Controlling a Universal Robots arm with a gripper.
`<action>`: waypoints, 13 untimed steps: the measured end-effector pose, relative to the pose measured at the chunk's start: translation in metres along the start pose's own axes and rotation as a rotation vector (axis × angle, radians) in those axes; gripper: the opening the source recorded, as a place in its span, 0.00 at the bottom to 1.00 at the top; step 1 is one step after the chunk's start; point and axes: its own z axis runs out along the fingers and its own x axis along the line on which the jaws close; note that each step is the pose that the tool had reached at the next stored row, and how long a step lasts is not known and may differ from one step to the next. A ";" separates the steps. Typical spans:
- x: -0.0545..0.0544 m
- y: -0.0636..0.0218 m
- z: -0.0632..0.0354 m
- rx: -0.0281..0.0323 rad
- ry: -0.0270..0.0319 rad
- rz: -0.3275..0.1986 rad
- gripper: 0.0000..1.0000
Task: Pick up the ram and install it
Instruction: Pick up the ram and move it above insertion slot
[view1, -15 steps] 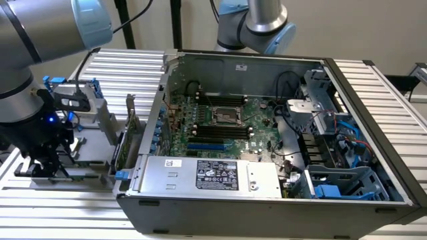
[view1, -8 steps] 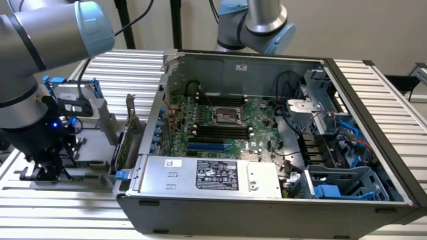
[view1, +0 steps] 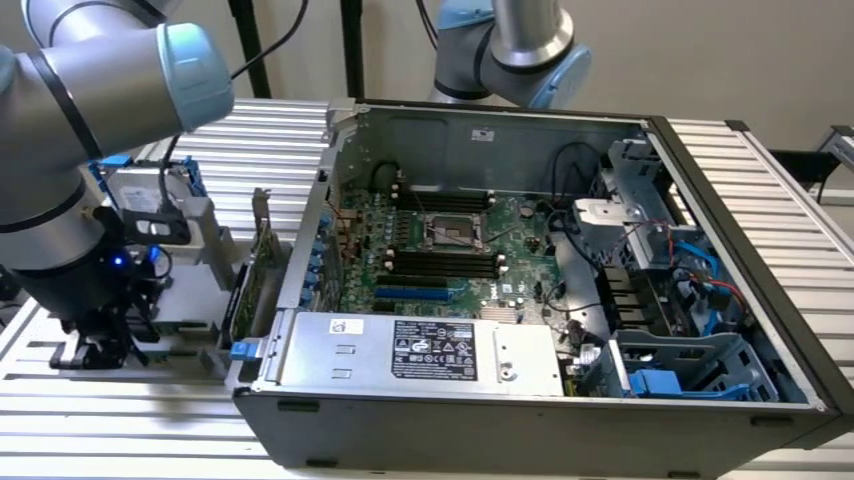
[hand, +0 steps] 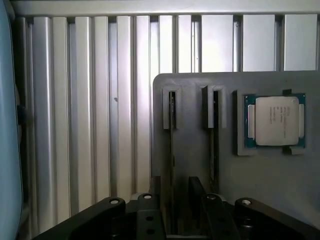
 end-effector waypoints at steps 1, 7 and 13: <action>0.000 0.0003 0.0018 0.0000 0.0000 -0.001 0.36; 0.000 0.0017 0.0072 -0.0004 -0.0104 -0.007 0.36; 0.000 0.0019 0.0091 -0.0005 -0.0147 -0.008 0.36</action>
